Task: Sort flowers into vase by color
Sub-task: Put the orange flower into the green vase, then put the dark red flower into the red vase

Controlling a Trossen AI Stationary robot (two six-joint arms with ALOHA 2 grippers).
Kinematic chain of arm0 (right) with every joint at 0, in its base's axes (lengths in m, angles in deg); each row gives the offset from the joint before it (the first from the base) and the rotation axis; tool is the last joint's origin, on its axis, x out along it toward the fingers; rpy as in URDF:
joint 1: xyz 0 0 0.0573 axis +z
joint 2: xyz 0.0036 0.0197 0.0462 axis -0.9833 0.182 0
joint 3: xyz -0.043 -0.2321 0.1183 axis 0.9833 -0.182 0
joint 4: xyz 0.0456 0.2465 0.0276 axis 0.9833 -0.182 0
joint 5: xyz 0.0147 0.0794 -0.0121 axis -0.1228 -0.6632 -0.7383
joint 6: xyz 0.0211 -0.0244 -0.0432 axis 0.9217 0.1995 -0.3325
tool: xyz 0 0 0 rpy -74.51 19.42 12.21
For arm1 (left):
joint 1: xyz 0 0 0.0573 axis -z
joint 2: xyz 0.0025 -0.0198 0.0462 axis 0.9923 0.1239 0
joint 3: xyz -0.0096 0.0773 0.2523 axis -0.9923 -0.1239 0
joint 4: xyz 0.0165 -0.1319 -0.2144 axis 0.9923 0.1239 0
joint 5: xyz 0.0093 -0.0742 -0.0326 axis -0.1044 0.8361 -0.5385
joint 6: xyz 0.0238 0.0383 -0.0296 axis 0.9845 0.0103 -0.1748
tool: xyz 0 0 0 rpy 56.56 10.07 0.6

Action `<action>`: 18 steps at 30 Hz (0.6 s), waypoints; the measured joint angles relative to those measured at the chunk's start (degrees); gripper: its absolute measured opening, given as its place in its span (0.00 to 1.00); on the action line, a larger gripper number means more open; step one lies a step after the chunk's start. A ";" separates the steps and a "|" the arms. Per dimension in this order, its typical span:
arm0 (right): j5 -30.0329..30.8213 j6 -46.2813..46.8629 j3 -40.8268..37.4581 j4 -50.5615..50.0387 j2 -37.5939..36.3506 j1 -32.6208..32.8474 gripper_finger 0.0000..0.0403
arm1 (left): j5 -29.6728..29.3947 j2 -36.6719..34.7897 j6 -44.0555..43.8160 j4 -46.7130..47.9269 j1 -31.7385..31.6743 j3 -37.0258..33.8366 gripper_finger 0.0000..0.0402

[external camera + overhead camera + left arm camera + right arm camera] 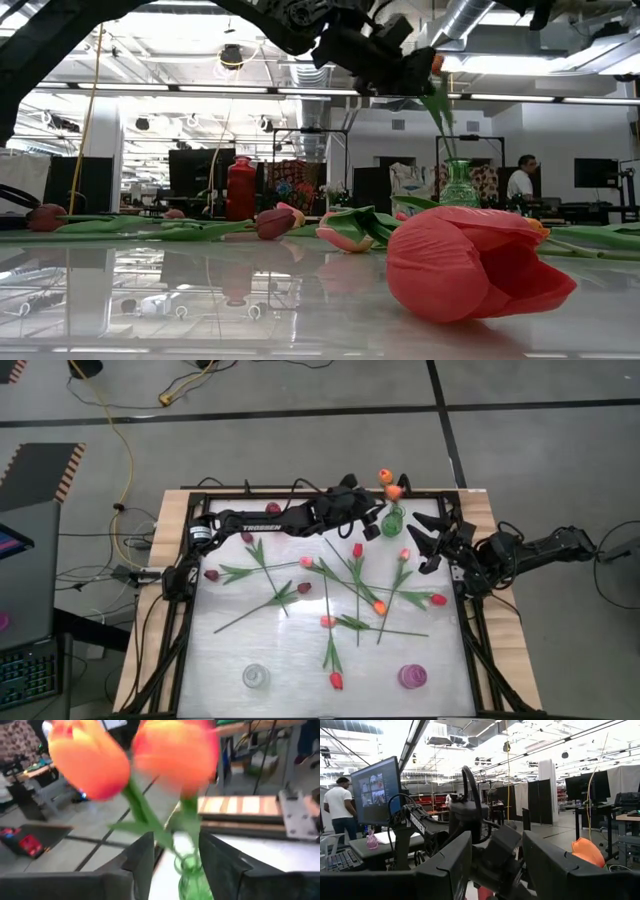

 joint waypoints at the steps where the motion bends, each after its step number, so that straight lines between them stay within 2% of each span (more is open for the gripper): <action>1: 0.00 0.00 0.00 0.00 0.00 0.00 0.50 | -0.55 -0.03 0.03 1.24 0.00 0.00 0.38; 7: 0.63 0.01 0.00 -0.88 0.00 0.00 0.50 | -3.07 -1.81 1.08 11.34 0.23 -0.04 0.41; 13: 3.61 0.28 0.00 -4.57 0.00 0.00 0.50 | -2.48 -5.74 -0.46 23.00 0.58 -0.04 0.42; 18: 3.65 5.65 0.00 -10.71 0.01 0.00 0.50 | 0.33 -8.88 -1.97 32.75 1.46 -0.04 0.42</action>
